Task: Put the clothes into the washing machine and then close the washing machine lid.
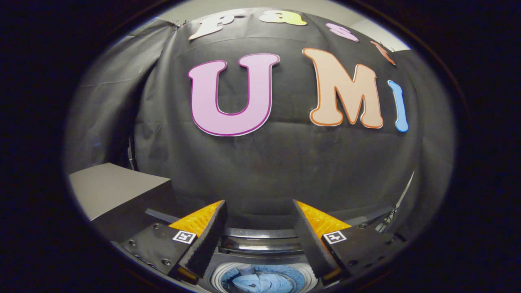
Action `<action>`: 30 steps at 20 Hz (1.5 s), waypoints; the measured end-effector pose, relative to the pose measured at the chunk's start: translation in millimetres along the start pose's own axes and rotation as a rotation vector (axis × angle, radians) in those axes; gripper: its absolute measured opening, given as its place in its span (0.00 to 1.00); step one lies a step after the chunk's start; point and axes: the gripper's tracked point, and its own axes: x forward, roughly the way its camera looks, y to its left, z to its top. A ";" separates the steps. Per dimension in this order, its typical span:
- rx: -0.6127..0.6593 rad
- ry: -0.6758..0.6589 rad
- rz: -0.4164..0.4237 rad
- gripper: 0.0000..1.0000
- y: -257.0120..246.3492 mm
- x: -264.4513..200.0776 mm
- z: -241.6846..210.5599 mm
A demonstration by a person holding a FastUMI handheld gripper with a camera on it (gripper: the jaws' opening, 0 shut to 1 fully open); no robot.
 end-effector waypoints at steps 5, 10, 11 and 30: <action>0.002 -0.018 -0.005 0.97 -0.4 -9.6 -5.6; 0.004 -0.028 -0.009 0.97 0.5 -16.0 -10.3; 0.006 -0.027 -0.010 0.97 0.4 -16.5 -10.8; 0.176 0.123 0.009 0.96 -9.7 -60.4 -83.3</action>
